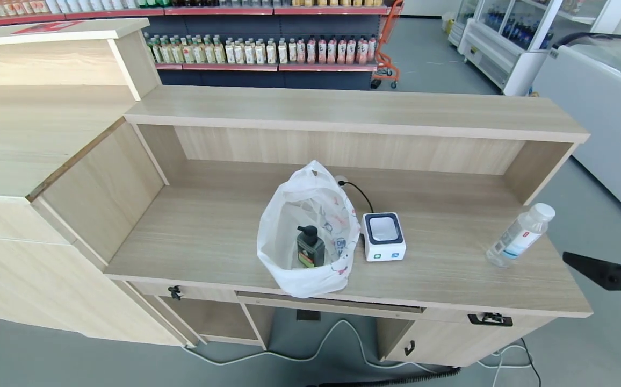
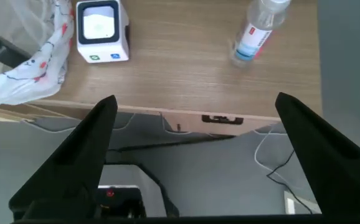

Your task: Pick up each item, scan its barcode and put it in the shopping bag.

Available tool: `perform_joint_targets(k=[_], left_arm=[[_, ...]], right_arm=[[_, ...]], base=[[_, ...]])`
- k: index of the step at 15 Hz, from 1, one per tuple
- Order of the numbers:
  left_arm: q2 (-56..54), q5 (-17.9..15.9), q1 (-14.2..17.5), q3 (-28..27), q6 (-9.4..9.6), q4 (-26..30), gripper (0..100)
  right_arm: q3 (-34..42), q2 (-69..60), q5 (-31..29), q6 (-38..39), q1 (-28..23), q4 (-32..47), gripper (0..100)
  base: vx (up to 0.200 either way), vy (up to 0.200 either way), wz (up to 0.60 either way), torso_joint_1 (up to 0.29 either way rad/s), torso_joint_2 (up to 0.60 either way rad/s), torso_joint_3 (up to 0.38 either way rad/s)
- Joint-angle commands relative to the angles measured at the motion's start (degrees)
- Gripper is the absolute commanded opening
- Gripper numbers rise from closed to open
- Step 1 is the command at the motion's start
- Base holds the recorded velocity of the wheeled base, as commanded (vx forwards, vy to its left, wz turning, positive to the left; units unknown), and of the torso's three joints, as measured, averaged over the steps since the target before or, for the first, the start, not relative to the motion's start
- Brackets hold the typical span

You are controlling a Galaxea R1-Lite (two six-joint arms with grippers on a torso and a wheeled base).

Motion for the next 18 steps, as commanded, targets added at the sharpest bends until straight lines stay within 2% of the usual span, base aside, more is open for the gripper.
perform_joint_targets(k=[1,4,11,18], left_arm=[[0.01,0.0,0.05,0.0,0.02,0.0,100],[0.01,0.0,0.05,0.0,0.02,0.0,100],[0.01,0.0,0.05,-0.09,-0.07,0.0,100],[-0.07,0.0,0.05,0.0,0.02,0.0,100]], right_arm=[[3.81,-1.59,-1.85,-6.56,-10.04,-0.08,100],[5.04,1.05,-1.76,-6.74,-10.83,-0.08,100],[3.55,8.43,7.99,-7.18,-10.48,-0.35,100],[3.72,13.97,9.4,-9.99,-8.63,-0.52,100]], base=[[0.0,-0.2,0.0,0.002,0.0,0.012],[0.0,-0.2,0.0,0.004,0.01,0.001],[0.0,-0.2,0.0,0.001,0.0,-0.001],[0.0,-0.2,0.0,0.001,0.0,0.002]])
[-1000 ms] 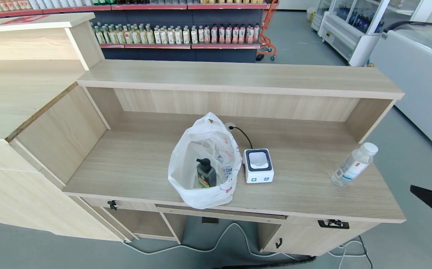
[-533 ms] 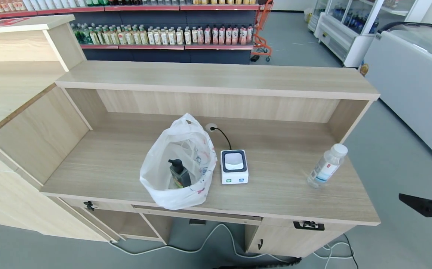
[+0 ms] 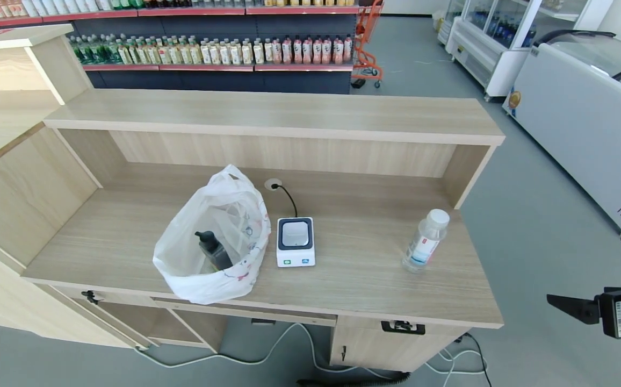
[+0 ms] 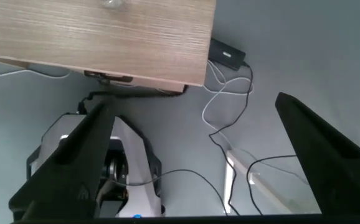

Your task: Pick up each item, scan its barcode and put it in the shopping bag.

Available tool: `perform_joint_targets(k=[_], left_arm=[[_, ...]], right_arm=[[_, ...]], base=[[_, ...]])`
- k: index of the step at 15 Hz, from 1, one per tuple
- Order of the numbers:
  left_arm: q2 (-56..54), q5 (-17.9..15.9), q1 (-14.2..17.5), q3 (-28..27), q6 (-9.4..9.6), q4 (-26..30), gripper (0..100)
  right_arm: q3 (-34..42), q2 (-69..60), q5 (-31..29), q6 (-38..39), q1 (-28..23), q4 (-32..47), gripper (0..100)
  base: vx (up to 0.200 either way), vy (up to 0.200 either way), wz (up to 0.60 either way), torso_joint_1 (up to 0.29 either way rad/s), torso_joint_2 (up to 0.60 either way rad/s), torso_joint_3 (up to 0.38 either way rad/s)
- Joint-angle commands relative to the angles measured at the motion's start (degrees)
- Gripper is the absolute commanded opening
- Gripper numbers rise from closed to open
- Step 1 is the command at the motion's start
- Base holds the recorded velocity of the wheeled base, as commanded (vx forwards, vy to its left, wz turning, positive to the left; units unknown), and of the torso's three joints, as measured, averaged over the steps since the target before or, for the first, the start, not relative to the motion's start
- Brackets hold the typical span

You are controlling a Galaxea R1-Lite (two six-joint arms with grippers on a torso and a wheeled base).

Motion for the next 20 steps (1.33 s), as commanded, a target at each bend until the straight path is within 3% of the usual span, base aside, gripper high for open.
perform_joint_targets(k=[1,6,10,13,16,17,20], left_arm=[[0.01,0.0,0.0,0.0,0.01,0.0,100],[0.01,0.0,0.0,0.0,-0.08,0.0,100],[0.01,0.0,0.0,0.0,-0.08,-0.09,100],[0.01,0.0,0.0,0.0,-0.08,-0.09,100],[0.01,0.0,0.0,0.0,-0.08,-0.09,100],[-0.07,0.0,0.0,0.0,-0.08,-0.09,100],[0.01,0.0,0.0,0.0,-0.08,-0.09,100]], right_arm=[[0.0,1.57,1.73,-0.22,1.03,-0.04,100],[0.0,2.01,4.63,-0.3,3.67,0.05,100],[-0.17,2.19,4.8,0.05,7.01,-0.04,100],[-0.44,3.68,8.58,0.14,9.03,-0.21,100],[0.27,8.6,8.49,-0.04,11.84,-7.07,100],[1.32,14.05,6.65,-0.39,12.37,-15.42,100],[3.08,23.11,1.2,0.05,15.79,-28.34,100]], base=[[0.0,0.0,0.0,0.0,0.0,0.0],[0.0,-0.12,0.0,0.0,0.0,0.002],[0.0,0.0,0.0,0.0,0.0,0.0],[0.0,0.0,0.0,0.0,0.0,0.0],[0.0,0.0,0.0,0.0,0.0,0.0],[0.0,0.0,0.0,0.0,0.0,0.0],[0.0,0.0,0.0,0.0,0.0,0.0]])
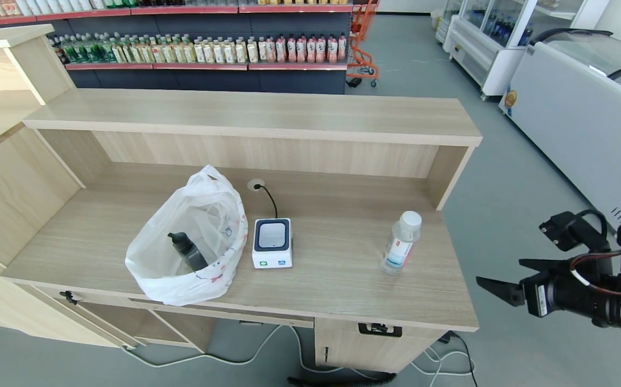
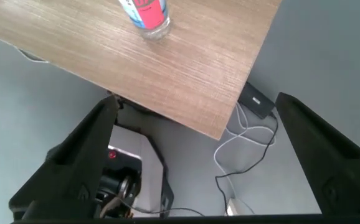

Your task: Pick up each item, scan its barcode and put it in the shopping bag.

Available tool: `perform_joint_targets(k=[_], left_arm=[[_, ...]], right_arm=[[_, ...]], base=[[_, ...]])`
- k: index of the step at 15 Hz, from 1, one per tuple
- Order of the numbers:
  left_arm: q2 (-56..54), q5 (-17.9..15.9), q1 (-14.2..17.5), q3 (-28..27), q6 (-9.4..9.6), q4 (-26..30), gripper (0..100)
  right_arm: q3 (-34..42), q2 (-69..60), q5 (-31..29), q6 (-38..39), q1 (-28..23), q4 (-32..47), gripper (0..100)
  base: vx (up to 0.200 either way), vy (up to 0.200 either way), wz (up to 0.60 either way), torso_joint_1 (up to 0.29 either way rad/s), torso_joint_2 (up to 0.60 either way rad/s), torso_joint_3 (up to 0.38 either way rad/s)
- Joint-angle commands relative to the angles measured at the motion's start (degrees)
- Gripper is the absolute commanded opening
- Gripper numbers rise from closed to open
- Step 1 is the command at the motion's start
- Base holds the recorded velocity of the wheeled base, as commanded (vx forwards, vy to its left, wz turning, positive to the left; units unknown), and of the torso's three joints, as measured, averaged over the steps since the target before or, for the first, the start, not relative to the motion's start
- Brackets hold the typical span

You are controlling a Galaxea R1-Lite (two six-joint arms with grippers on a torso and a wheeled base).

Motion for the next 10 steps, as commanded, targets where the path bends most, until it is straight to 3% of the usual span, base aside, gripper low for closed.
perform_joint_targets(k=[1,3,10], left_arm=[[0.01,0.0,0.0,0.0,-0.02,-0.04,100],[0.01,0.0,0.0,0.0,-0.02,-0.04,100],[0.01,0.0,0.0,0.0,-0.02,-0.04,100]], right_arm=[[1.7,10.89,-1.68,0.29,3.42,-8.6,100],[1.7,15.11,-1.94,0.21,5.62,-14.66,100],[-4.19,26.53,-4.4,0.29,9.84,-24.33,100]], base=[[0.0,0.0,0.0,0.0,0.0,0.0],[0.0,0.0,0.0,0.0,0.0,0.0],[0.0,0.0,0.0,0.0,0.0,0.0]])
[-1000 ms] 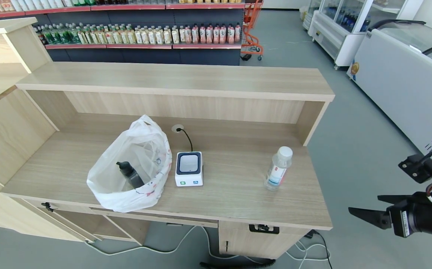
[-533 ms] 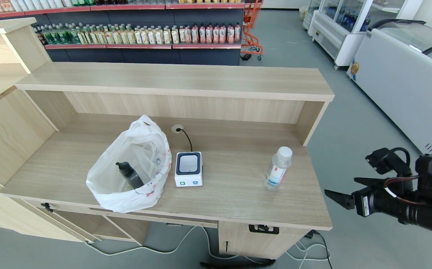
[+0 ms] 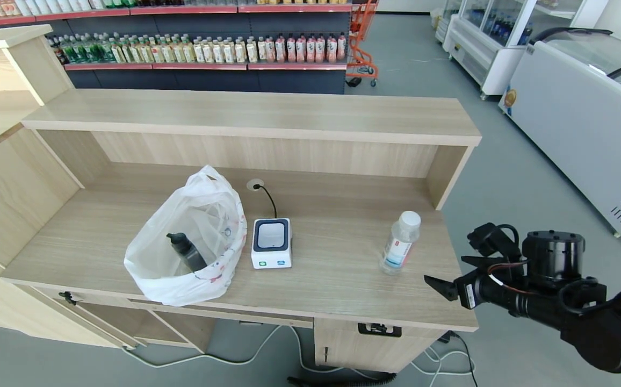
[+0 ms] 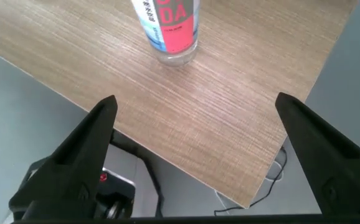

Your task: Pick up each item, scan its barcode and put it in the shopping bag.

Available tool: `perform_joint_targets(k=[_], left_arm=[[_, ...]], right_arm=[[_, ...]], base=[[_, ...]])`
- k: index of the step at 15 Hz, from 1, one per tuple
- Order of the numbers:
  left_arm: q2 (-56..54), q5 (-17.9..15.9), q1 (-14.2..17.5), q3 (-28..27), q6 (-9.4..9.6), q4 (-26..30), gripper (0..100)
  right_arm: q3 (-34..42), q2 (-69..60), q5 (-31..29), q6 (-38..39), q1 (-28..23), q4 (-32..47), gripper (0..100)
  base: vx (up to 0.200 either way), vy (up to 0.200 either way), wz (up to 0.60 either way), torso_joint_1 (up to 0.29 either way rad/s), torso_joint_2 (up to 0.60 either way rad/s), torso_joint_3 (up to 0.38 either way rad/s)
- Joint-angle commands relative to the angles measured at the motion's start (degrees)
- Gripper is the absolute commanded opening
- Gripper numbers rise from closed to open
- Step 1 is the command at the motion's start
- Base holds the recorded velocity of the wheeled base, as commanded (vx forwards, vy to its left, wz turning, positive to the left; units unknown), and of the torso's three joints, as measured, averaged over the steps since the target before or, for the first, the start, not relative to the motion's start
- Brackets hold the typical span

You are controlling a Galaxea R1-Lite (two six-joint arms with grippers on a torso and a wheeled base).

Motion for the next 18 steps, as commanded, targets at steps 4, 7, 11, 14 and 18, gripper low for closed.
perform_joint_targets(k=[4,7,11,14,18], left_arm=[[0.01,0.0,0.0,0.0,-0.02,-0.04,100],[0.01,0.0,0.0,0.0,-0.02,-0.04,100],[0.01,0.0,0.0,0.0,-0.02,-0.04,100],[0.01,0.0,0.0,0.0,-0.02,-0.04,100],[0.01,0.0,0.0,0.0,-0.02,-0.04,100]], right_arm=[[-5.85,5.45,-1.22,0.52,3.47,-0.93,100],[-8.83,8.09,-1.3,0.87,5.23,-2.95,100],[-12.26,11.69,-1.3,0.69,5.75,-3.65,100],[-15.16,13.62,-1.3,0.78,5.75,-3.74,100],[-19.03,16.26,-1.22,0.96,5.75,-3.65,100]], base=[[0.0,0.0,0.0,0.0,0.0,0.0],[0.0,0.0,0.0,0.0,0.0,0.0],[0.0,0.0,0.0,0.0,0.0,0.0],[0.0,0.0,0.0,0.0,0.0,0.0],[0.0,0.0,0.0,0.0,0.0,0.0]])
